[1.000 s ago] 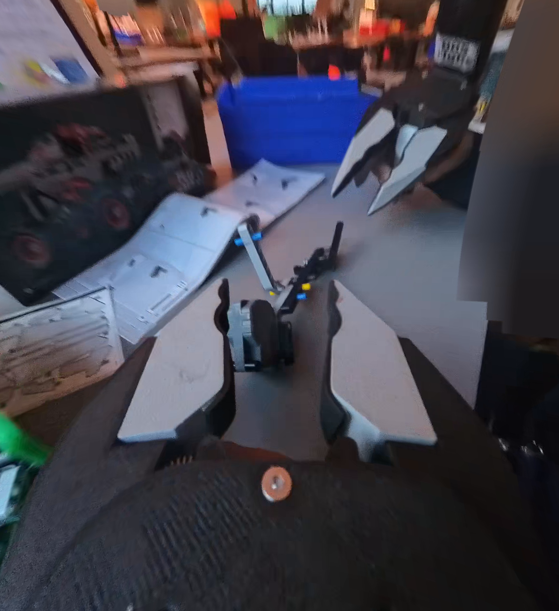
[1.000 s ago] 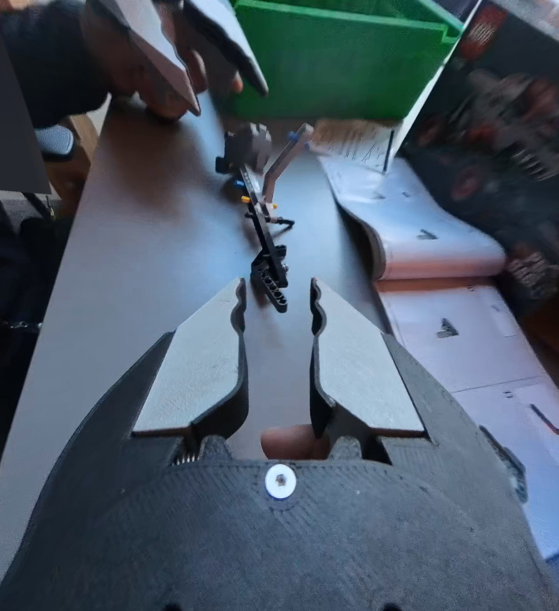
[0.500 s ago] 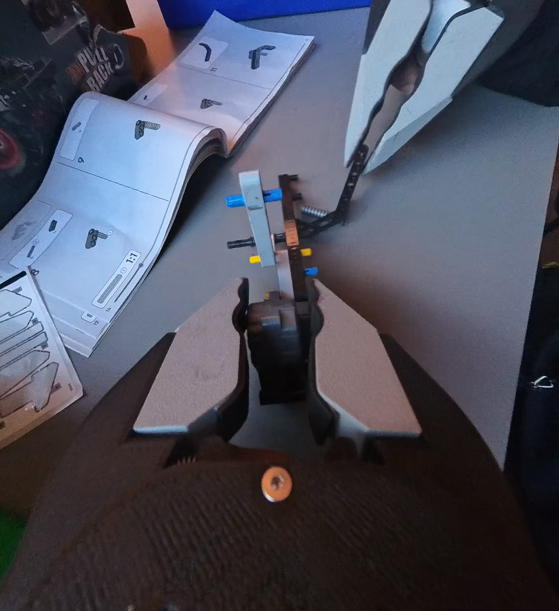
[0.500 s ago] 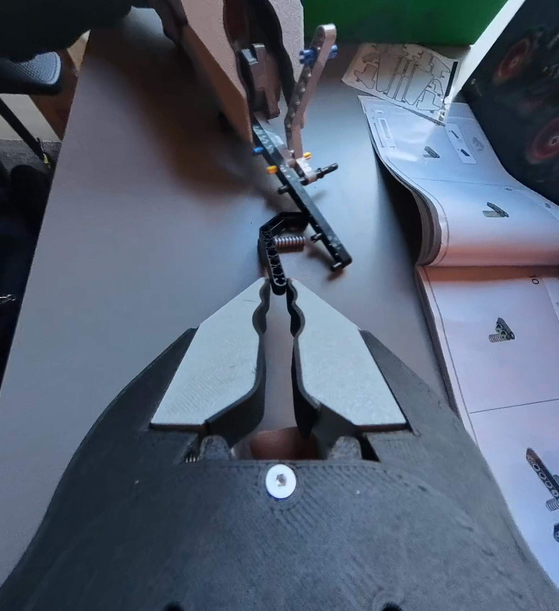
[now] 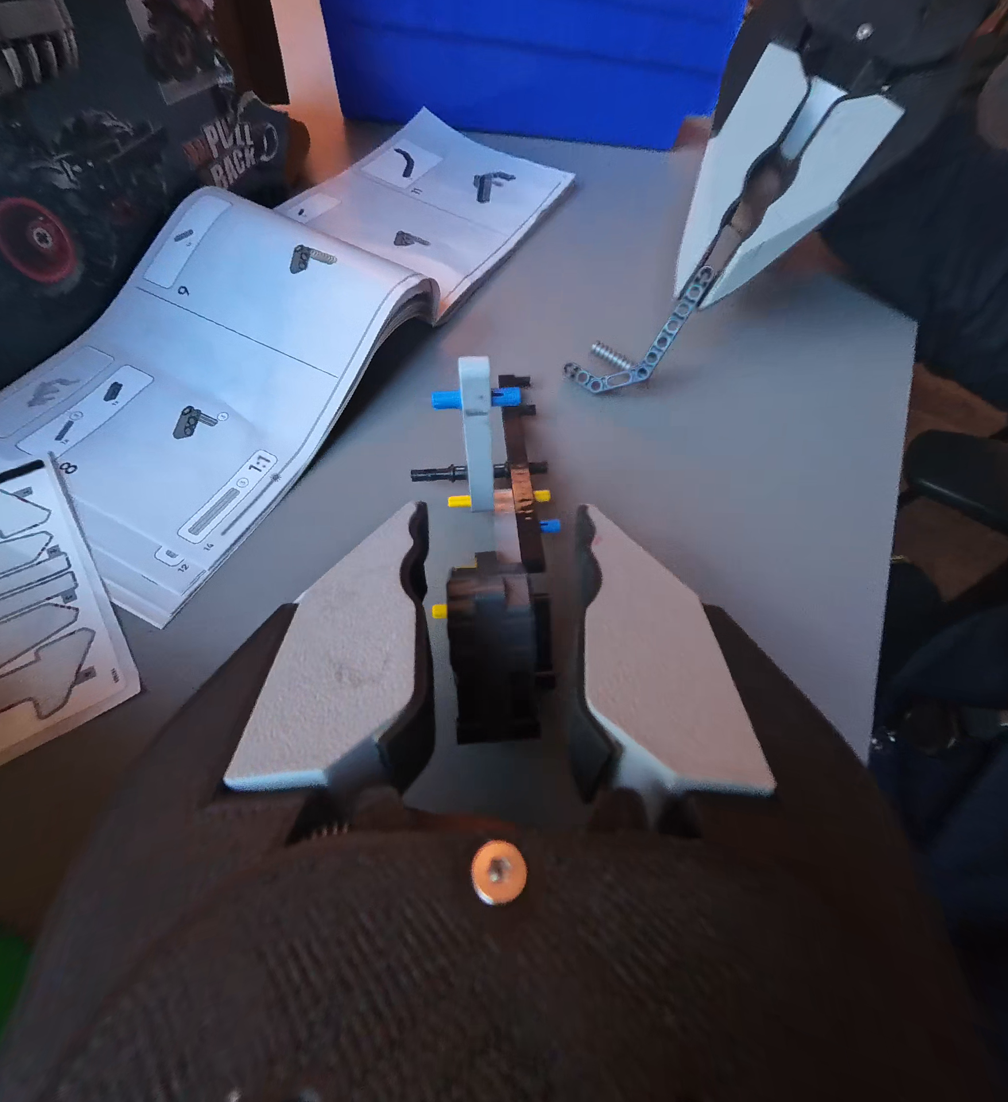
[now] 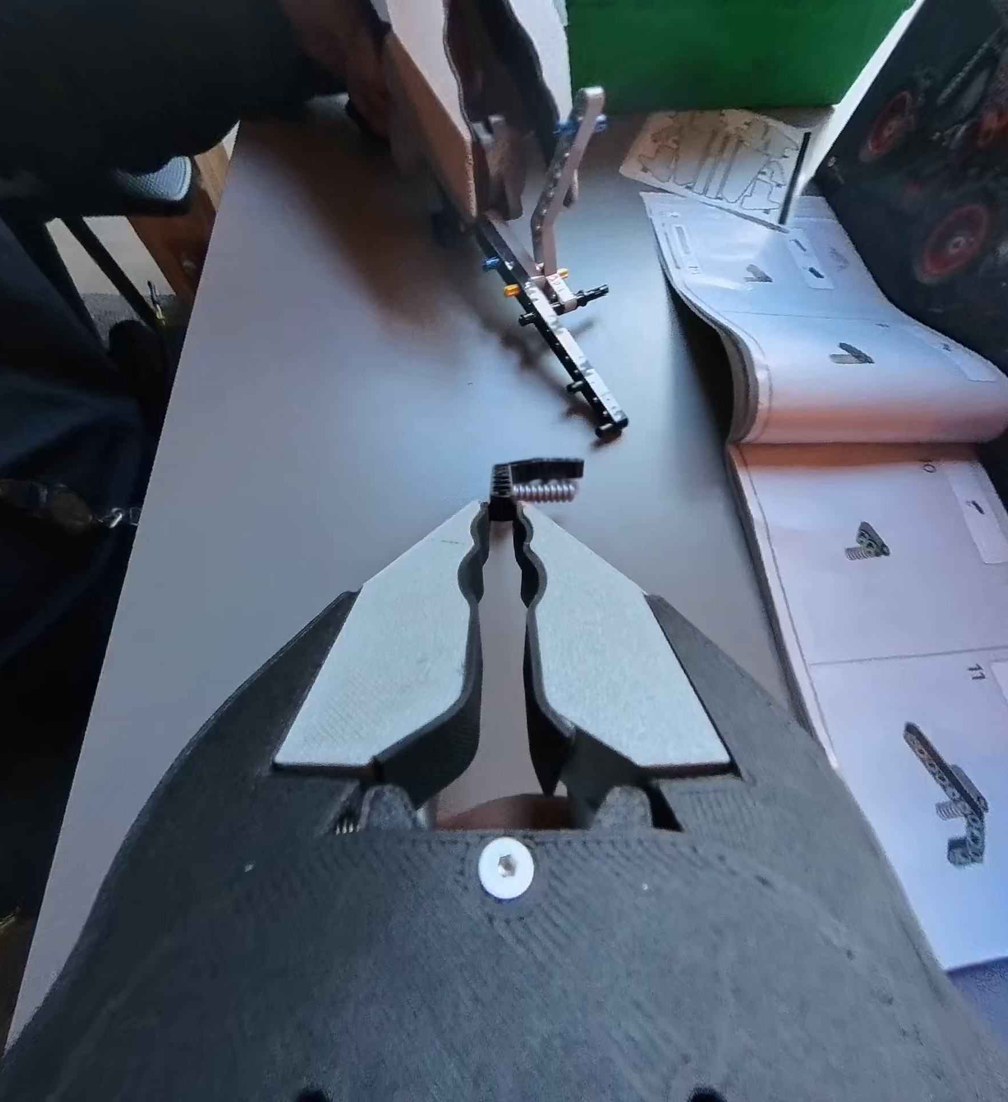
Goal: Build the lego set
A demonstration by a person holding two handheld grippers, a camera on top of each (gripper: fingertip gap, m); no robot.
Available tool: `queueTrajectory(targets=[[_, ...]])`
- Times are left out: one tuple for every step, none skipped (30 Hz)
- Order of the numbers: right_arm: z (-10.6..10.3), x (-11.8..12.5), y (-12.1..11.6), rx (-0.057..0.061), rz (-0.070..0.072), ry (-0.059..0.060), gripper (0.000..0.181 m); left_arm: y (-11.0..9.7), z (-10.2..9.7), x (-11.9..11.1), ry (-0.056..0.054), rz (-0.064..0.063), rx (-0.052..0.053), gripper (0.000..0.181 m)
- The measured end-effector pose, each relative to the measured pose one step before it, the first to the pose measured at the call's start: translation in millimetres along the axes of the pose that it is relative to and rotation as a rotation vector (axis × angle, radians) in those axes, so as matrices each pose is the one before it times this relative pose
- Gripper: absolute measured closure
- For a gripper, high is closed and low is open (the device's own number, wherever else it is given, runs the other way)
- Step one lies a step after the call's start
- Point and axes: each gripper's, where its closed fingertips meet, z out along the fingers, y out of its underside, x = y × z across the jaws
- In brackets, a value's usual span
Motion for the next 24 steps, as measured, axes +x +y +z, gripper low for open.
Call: queueTrajectory(targets=[[-3.79, 2.29, -1.49, 0.0133, 0.0080, 0.0061, 0.177, -1.83, -1.54, -0.07, 0.0070, -0.0079, 0.0159, 0.133], [-3.99, 2.48, -2.72, 0.0192, 0.0081, 0.0086, 0.177, -2.34, -1.97, -0.49, 0.0027, -0.0081, 0.0193, 0.133], [-4.04, 2.42, -3.62, 0.0228, 0.0096, 0.0071, 0.177, -2.23, -1.96, -0.51, 0.0018, -0.0064, 0.0190, 0.133], [-3.88, 1.86, -4.10, 0.0254, 0.0115, 0.0032, 0.177, -1.90, -1.71, -0.26, 0.0013, -0.0039, 0.0170, 0.135], [-3.77, 1.56, -4.78, 0.0286, 0.0127, 0.0020, 0.177, -0.95, -0.97, 1.24, 0.0078, 0.0027, 0.0084, 0.140], [-3.68, 1.80, -5.20, 0.0317, 0.0148, 0.0023, 0.177, -0.23, -0.28, 0.00, -0.0033, 0.0040, 0.0025, 0.139], [-3.38, 2.10, -5.21, 0.0329, 0.0193, 0.0016, 0.177, -0.12, -0.06, -0.02, -0.0031, 0.0040, 0.0005, 0.138], [-3.33, 2.36, -5.10, 0.0326, 0.0248, -0.0001, 0.177, -0.29, -0.30, -0.23, -0.0028, 0.0010, 0.0033, 0.137], [-3.27, 2.40, -5.30, 0.0344, 0.0296, -0.0024, 0.177, -0.72, -0.66, -0.10, -0.0009, 0.0002, 0.0064, 0.136], [-3.15, 2.14, -5.37, 0.0361, 0.0335, -0.0056, 0.177, -0.99, -0.88, 0.05, 0.0006, 0.0002, 0.0085, 0.136], [-3.03, 1.52, -5.50, 0.0369, 0.0351, -0.0107, 0.177, -0.98, -0.93, 0.06, 0.0010, -0.0004, 0.0084, 0.136], [-3.01, 1.64, -5.00, 0.0348, 0.0333, -0.0091, 0.177, -0.59, -0.53, 0.12, 0.0011, -0.0003, 0.0053, 0.136], [-2.88, 2.25, -3.27, 0.0241, 0.0286, -0.0044, 0.177, -0.04, -0.02, -0.16, -0.0005, -0.0001, 0.0003, 0.136], [-2.52, 1.91, -0.90, 0.0090, 0.0211, -0.0031, 0.177, 0.31, 0.19, 0.02, -0.0002, 0.0002, -0.0025, 0.136], [-1.45, 1.81, 1.56, -0.0051, 0.0142, 0.0001, 0.177, 0.43, 0.41, -0.08, -0.0002, -0.0002, -0.0036, 0.136], [-0.01, 1.87, 3.95, -0.0203, 0.0104, 0.0038, 0.177, 0.27, 0.22, -0.01, -0.0005, 0.0000, -0.0022, 0.136], [1.27, 2.95, 4.89, -0.0273, 0.0048, 0.0134, 0.177, 0.12, 0.05, -0.15, -0.0003, -0.0005, -0.0005, 0.136], [2.36, 4.06, 5.77, -0.0301, -0.0002, 0.0226, 0.177, -0.05, 0.02, -0.04, -0.0003, 0.0000, 0.0003, 0.136], [3.27, 3.34, 8.26, -0.0440, 0.0019, 0.0170, 0.177, -0.02, 0.01, -0.04, -0.0003, -0.0001, 0.0001, 0.137], [3.74, 0.48, 10.76, -0.0580, 0.0038, -0.0020, 0.177, 0.01, -0.01, -0.08, -0.0006, -0.0001, -0.0001, 0.137], [4.05, -2.33, 11.42, -0.0630, 0.0000, -0.0161, 0.177, 0.02, 0.09, -0.03, -0.0006, 0.0000, -0.0004, 0.137], [3.71, -3.12, 10.42, -0.0582, -0.0111, -0.0156, 0.177, 0.03, 0.05, -0.02, 0.0001, 0.0001, -0.0005, 0.137], [3.14, -2.95, 7.89, -0.0447, -0.0218, -0.0079, 0.176, 0.03, 0.05, -0.10, -0.0005, -0.0001, -0.0005, 0.137], [2.45, -1.27, 5.49, -0.0313, -0.0232, 0.0035, 0.178, 0.14, 0.12, 0.01, -0.0002, 0.0001, -0.0006, 0.137]])
